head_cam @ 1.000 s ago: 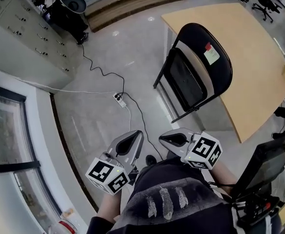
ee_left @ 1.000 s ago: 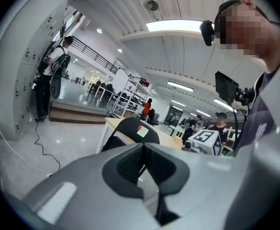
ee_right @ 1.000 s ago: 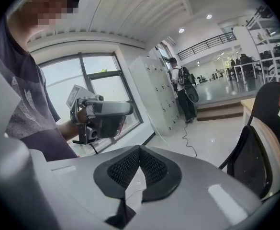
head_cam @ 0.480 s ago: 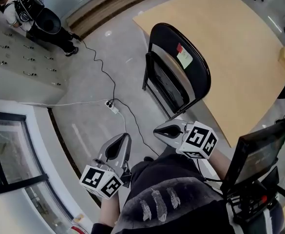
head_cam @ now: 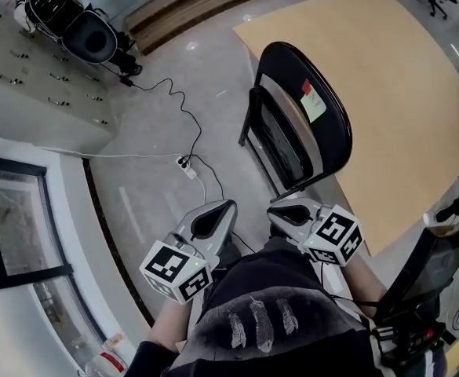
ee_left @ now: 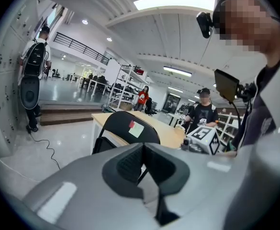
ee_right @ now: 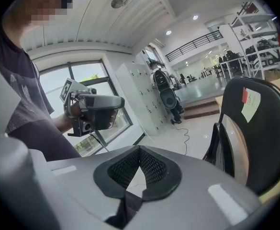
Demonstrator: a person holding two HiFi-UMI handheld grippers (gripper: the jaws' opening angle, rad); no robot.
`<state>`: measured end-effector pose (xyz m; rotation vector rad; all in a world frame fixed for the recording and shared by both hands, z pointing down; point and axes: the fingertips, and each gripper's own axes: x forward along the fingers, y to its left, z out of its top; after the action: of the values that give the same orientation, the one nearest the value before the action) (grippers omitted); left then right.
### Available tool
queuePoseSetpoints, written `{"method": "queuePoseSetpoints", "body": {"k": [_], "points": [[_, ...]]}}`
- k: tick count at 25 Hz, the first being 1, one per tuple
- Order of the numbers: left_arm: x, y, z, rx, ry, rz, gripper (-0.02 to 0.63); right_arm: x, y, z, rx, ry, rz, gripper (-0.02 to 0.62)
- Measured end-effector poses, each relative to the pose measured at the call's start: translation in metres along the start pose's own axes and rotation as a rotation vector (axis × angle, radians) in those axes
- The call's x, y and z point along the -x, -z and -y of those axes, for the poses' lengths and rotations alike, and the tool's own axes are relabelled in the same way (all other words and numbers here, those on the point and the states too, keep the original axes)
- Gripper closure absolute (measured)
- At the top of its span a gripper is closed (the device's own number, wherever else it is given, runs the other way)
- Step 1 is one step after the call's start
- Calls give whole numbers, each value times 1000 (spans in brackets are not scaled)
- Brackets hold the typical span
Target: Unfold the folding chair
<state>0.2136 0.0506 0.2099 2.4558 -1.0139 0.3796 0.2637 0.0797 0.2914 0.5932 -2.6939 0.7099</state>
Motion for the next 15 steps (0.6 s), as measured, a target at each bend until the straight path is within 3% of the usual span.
{"method": "queuePoseSetpoints", "body": {"k": [8, 15], "points": [[-6, -2, -31, 15, 122, 6, 604, -8, -13, 26, 33, 222, -53, 595], [-6, 19, -95, 54, 213, -47, 604, -50, -31, 36, 58, 409, -148, 594]]}}
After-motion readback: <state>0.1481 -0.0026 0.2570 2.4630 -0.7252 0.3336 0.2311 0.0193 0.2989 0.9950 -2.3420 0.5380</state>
